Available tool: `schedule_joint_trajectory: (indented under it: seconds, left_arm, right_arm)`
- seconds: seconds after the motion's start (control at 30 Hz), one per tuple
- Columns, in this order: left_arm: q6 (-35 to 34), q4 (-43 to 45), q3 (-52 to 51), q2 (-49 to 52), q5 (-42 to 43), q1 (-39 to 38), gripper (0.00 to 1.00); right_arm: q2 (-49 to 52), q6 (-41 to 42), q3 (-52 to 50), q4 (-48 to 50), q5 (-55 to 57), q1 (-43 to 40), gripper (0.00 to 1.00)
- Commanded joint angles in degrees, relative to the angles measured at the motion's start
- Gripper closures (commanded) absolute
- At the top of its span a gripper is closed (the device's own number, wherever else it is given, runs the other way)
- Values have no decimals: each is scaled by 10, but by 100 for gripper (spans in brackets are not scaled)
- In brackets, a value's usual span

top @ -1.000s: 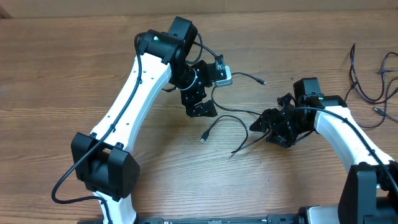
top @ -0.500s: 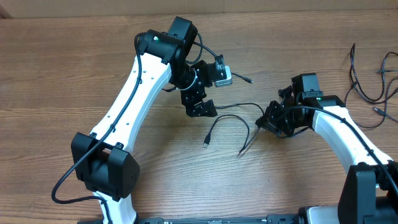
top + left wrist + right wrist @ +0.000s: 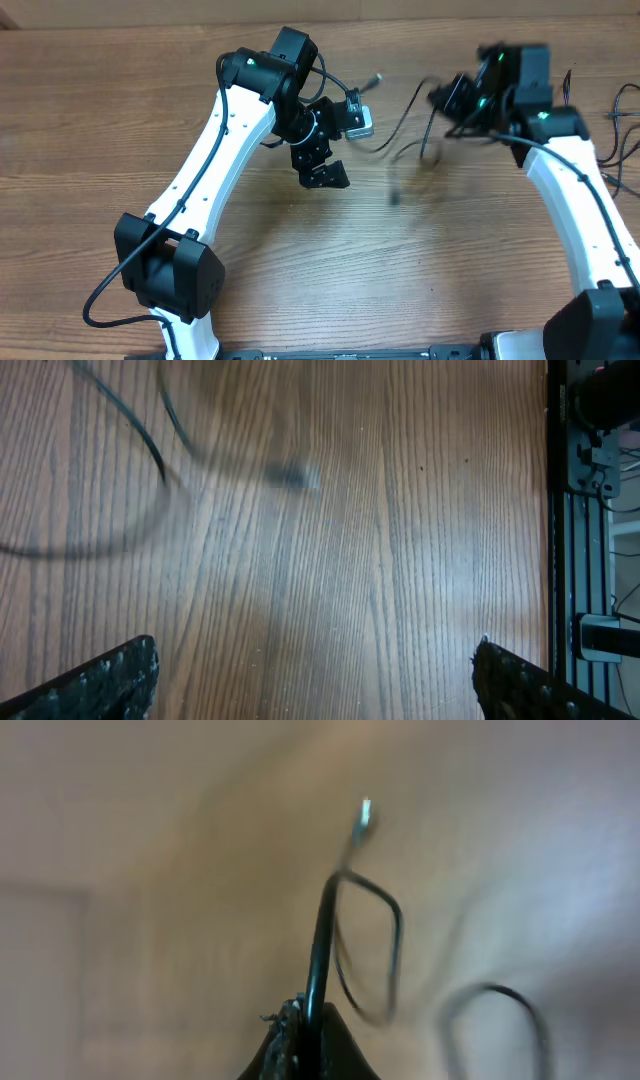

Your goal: Untangle cables

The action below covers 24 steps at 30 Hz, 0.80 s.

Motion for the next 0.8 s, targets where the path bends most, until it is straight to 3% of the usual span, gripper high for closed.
schedule_joint_trajectory:
  seconds: [0.0,0.2,0.33,0.77]
  left_arm:
    - [2,0,-2,5,1,-4,0]
    - [2,0,-2,5,1,-3,0]
    - [2,0,-2,5,1,-4,0]
    - [2,0,-2,5,1,-4,0]
  right_arm:
    - [-4,0,35,61,156,-2,96]
    - [14,-21,35,220,303,-7,96]
    - [54,-63,35,310,308,-33,96]
    - [193,-56,35,441,303,-186,96]
